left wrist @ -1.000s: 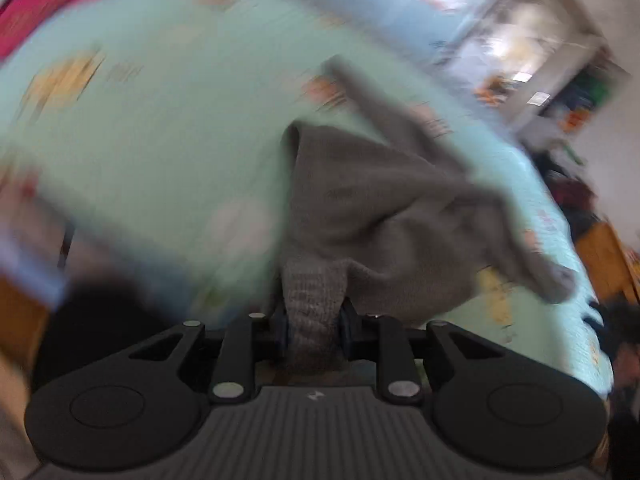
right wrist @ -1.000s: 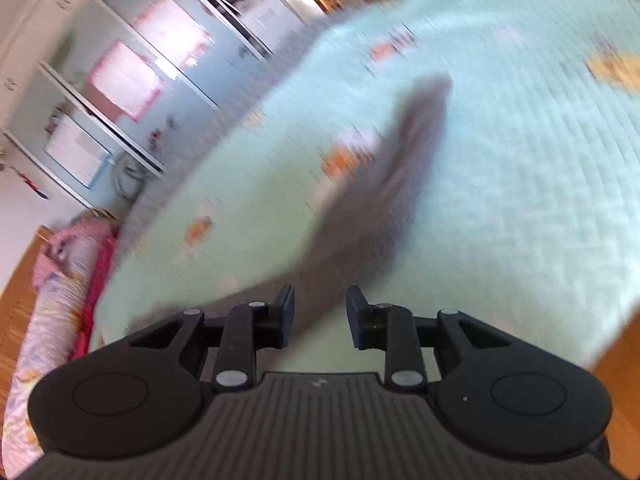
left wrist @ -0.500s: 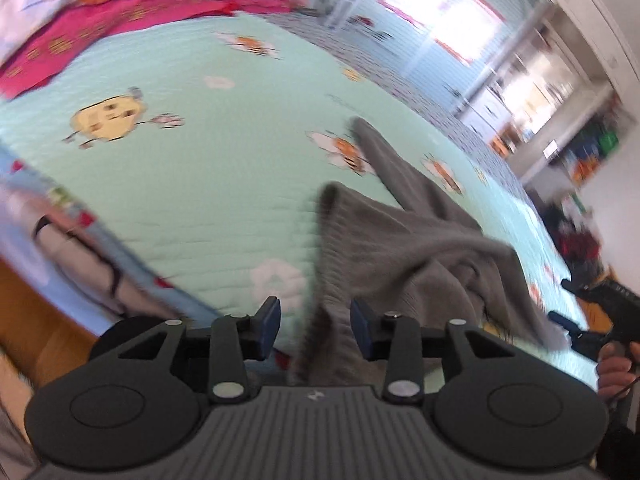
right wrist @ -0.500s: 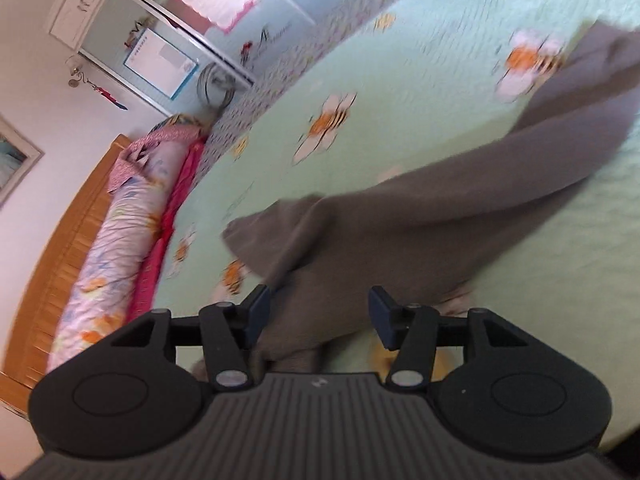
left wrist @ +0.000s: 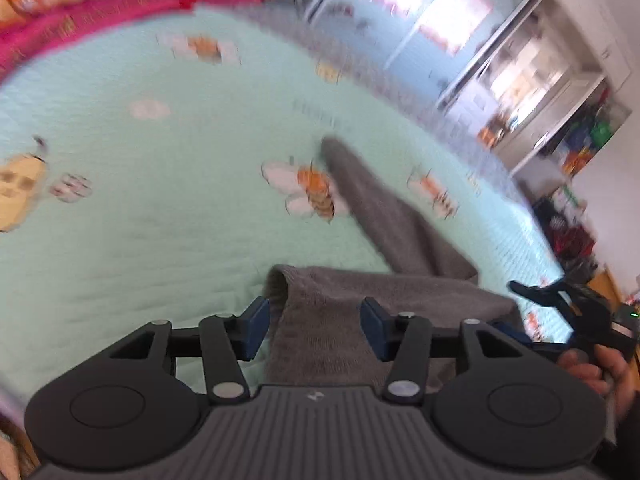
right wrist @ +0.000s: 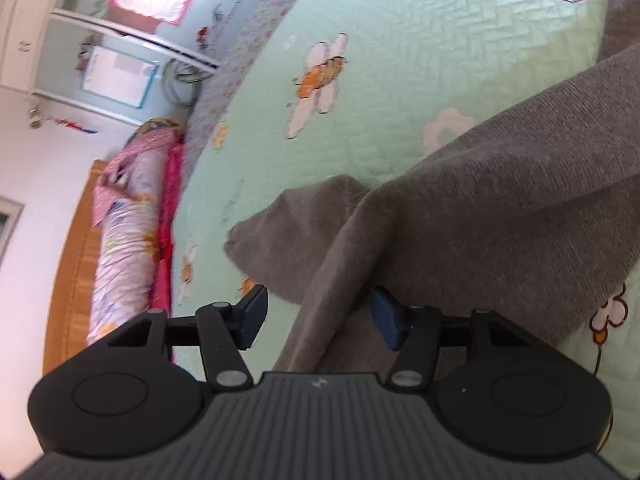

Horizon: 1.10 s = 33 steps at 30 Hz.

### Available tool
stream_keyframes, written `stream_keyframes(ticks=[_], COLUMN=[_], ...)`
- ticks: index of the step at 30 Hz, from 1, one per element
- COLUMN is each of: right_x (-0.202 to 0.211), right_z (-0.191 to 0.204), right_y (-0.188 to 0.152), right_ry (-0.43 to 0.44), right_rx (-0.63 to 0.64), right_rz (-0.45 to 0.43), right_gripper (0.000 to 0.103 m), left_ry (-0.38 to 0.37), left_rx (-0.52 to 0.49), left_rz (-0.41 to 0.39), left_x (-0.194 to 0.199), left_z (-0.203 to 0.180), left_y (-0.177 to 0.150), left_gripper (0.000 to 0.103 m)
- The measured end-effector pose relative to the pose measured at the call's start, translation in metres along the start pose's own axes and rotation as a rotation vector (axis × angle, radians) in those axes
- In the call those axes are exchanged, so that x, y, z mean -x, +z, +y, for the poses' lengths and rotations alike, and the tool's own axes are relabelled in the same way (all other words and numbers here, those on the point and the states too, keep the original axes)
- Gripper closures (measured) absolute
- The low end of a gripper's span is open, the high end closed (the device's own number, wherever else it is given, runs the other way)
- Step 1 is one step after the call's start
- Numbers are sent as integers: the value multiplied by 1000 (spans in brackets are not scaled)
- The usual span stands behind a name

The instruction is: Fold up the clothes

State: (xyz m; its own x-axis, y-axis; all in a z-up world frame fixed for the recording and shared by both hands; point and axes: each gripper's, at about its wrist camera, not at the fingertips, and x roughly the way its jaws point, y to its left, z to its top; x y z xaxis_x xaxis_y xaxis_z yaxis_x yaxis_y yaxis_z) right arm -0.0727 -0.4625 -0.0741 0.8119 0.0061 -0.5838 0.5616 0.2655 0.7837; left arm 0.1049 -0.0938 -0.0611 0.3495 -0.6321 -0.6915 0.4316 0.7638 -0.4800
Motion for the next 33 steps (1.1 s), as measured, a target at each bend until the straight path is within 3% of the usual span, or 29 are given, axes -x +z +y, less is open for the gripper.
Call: stream_keyframes(ticks=[4,6,9,13,15,17,19,21,22,23,24,29,33], right_x=[-4,-6,-6,-4,-3,-7,-11,-15,-16,-15,-13,10,65], right_z=[-4,-6,-11,-14,-14,-14,-14,-13,-13,-11,-9,8,43], right_y=[0,2,4,4,5,8,10,13,14,15,15,19,33], right_ry=[24,27,31,58,70,59,48,38,33,31,33,64,126], right_rx=[7,12,3,-18,-33,-40,-47,-53,-52,-41,-23,60,162], right_rz=[1,8,16,21,23,23,23,23,21,16,14,-29,-151], right_gripper=[47,64,78,79,74,69,69,70,72,82,98,99,99], left_ry=[44,78,105,125,126,99,63,30,13,-4,-21,-104,-172], left_rx=[-12,12,73,139,154,152,127,100,86,72,58,-11,-67], left_rz=[84,93,66,6,13,54,34,4,-11,-26,-41,-116,-175], left_x=[-44,-53,-47,-27,-26,-34,-28,-19,-15,-10,-6,16,33], left_z=[-8,-5,0,6,8,7,-4,-17,-23,-29,-35,-65,-89], left_y=[4,4,6,11,17,24,29,34,36,39,41,53,63], left_gripper=[52,53,53,52,52,52,53,62,84,97,98,98,99])
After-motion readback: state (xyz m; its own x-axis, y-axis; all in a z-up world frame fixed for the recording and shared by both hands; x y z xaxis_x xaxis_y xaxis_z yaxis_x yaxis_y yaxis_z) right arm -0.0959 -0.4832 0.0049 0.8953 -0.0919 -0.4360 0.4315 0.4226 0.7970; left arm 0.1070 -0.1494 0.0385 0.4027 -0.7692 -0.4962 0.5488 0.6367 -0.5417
